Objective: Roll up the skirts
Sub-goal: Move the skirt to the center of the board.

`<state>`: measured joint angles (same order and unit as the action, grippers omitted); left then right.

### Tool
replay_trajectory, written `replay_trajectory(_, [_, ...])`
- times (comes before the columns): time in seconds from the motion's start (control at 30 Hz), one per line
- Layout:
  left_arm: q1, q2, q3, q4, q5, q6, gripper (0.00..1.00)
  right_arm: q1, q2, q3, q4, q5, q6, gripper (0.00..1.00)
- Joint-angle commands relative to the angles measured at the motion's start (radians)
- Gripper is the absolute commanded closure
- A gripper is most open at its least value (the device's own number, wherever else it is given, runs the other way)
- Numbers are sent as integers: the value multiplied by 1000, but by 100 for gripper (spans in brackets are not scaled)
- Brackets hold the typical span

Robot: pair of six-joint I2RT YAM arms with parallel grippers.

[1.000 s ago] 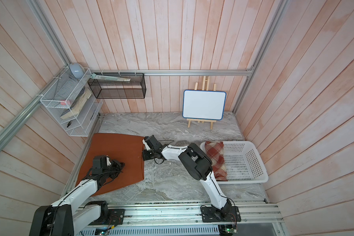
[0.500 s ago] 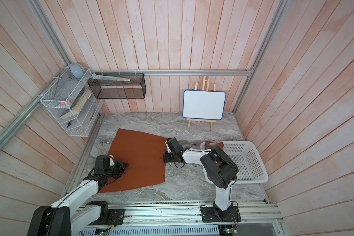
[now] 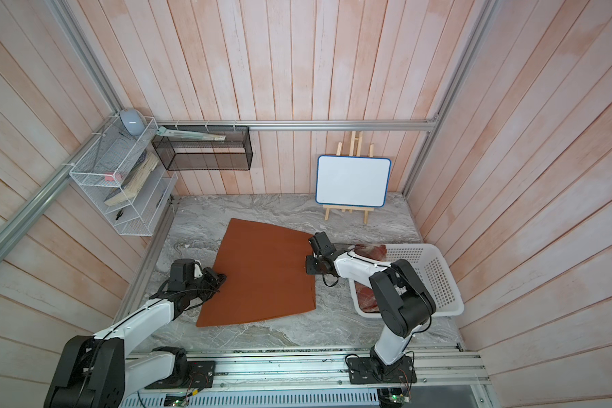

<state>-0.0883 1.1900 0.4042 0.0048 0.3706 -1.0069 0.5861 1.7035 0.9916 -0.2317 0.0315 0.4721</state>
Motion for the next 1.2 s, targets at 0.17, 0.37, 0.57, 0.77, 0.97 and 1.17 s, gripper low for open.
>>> replay_trajectory(0.17, [5,-147,5,-168,-65,32,94,71,-82,69,-117,196,-62,60])
replay_trajectory(0.37, [13,-432,3,-544,-110,-84,96,102,-200,-5,-216,193,-6,59])
replay_trajectory(0.57, [12,-747,-85,-888,-81,-297,84,188,-311,-166,-307,148,115,56])
replay_trajectory(0.77, [12,-856,-98,-1059,-142,-383,68,255,-327,-190,-340,114,180,53])
replay_trajectory(0.97, [12,-728,-161,-1000,-138,-387,68,261,-393,-266,-334,94,223,46])
replay_trajectory(1.17, [13,-736,-146,-993,-225,-405,66,261,-394,-284,-306,78,229,45])
